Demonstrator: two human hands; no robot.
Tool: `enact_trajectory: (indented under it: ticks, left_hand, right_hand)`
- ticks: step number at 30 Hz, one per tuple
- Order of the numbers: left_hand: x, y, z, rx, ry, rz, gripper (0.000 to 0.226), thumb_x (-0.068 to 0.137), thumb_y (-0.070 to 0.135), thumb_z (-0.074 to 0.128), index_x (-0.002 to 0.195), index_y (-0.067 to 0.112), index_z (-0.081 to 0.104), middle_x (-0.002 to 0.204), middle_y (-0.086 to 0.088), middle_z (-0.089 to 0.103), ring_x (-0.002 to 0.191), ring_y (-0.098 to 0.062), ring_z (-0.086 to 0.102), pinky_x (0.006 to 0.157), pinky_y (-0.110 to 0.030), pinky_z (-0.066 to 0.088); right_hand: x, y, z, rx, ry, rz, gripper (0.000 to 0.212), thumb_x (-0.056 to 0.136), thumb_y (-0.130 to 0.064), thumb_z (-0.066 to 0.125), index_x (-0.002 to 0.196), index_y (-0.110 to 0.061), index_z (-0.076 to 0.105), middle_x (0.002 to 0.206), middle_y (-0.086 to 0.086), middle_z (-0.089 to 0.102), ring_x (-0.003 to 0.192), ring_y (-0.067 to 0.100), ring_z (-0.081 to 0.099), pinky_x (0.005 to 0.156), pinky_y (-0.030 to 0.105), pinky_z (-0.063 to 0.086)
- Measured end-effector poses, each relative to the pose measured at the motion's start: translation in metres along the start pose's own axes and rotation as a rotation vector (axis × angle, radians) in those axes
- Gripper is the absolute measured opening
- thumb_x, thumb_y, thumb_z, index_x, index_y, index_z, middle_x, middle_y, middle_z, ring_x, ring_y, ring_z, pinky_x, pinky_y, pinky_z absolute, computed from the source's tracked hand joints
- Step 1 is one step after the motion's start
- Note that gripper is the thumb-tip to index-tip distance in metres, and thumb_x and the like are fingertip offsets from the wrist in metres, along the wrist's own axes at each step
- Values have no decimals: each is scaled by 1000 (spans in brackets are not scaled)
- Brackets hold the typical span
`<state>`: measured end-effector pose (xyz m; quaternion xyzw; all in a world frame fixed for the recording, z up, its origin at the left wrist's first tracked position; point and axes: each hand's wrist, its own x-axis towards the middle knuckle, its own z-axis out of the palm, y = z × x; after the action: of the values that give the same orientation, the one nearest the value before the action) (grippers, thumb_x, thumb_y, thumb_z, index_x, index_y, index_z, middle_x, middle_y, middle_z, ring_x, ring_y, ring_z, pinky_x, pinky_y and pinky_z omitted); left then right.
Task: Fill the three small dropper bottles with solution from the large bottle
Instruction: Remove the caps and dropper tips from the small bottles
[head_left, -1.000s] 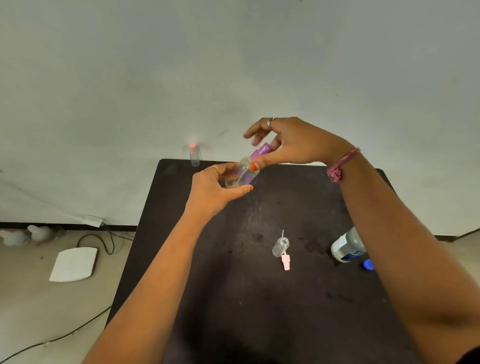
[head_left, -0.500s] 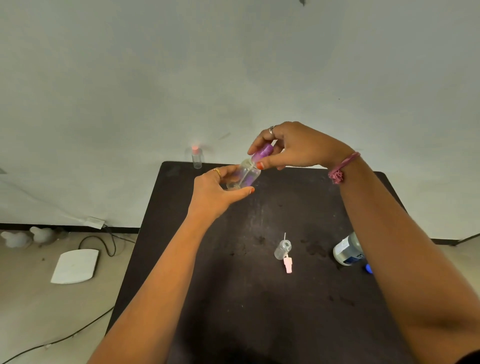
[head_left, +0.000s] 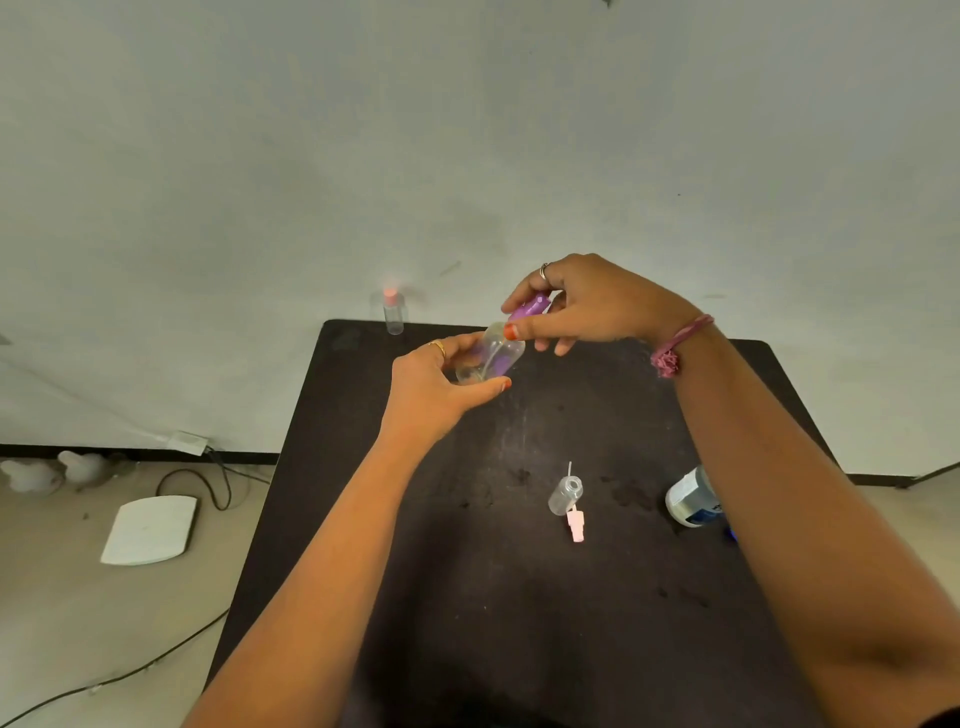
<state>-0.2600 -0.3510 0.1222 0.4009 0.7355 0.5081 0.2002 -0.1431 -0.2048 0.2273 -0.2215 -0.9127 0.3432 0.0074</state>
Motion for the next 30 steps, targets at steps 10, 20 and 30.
enact_trajectory:
  ticks: [10,20,30]
  left_hand:
    - [0,-29,3,34,29,-90,61,70,32,83,125,17,61,110,7,67,96,-2,60,82,-8,41]
    - [-4,-64,18,-40,40,-225,61,73,29,82,128,18,57,120,3,63,103,-7,58,93,-22,44]
    - [-23,-98,51,-96,24,-303,47,72,20,82,110,30,56,117,3,51,100,-8,59,93,-28,49]
  right_hand:
    - [-15,15,-22,82,153,-14,27,77,-16,78,101,-23,71,103,-8,68,90,6,65,75,11,51]
    - [-8,44,35,288,472,145,20,79,-18,75,98,-24,71,97,-9,70,91,8,66,88,25,52]
    - [-14,54,182,653,794,407,28,77,-7,72,80,-33,63,89,-7,67,79,5,65,77,20,54]
